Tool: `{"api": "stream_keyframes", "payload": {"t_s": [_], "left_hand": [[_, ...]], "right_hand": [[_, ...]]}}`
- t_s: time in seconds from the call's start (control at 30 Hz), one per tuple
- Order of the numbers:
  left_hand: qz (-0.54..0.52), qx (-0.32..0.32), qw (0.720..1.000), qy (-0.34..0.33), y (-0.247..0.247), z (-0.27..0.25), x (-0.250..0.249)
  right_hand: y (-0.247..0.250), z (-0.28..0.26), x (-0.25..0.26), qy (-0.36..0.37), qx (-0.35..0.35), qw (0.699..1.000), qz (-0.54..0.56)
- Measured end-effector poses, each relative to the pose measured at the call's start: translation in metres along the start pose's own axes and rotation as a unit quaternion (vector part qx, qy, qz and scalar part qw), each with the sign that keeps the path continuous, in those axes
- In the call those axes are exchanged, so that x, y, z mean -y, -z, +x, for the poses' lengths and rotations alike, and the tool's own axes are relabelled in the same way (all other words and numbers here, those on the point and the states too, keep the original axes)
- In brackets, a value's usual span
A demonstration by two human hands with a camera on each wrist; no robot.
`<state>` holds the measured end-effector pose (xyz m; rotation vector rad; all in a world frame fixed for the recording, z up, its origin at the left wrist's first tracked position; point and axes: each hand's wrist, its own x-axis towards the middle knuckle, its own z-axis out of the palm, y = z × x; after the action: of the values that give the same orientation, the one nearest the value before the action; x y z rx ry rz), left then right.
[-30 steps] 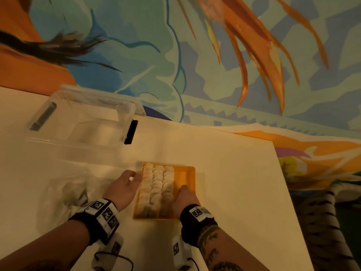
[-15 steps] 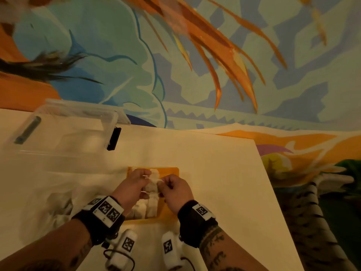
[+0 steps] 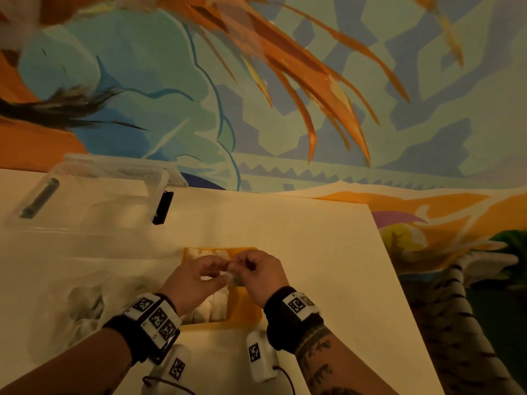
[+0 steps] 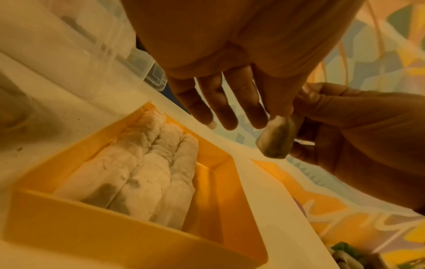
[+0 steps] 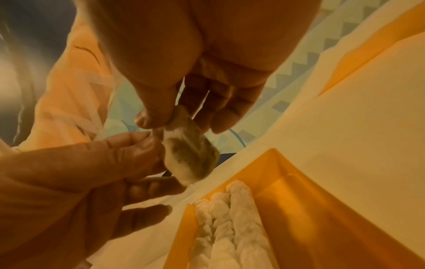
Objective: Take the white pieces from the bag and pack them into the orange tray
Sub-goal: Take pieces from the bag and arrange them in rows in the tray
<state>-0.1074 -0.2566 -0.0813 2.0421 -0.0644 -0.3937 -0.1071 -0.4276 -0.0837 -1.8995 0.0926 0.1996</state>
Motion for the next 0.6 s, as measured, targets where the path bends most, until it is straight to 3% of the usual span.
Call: {"api": "stream_keyframes", "payload": {"t_s": [0.13,0.3,0.6], "left_hand": [[0.036,-0.007,0.999,-0.018,0.000,0.000,0.004],[-0.029,-0.057,0.998,0.012,0.004,0.004,0.014],[-0.104,-0.045,0.993,0.042,0.010,0.008,0.026]], "right_hand": [[-0.001,0.000,0.005,0.020,0.016,0.999,-0.030],[-0.002,0.002,-0.004,0.016,-0.001,0.999,-0.030],[-0.021,0.006,-0.015,-0.012,0.033,0.998,-0.054]]}}
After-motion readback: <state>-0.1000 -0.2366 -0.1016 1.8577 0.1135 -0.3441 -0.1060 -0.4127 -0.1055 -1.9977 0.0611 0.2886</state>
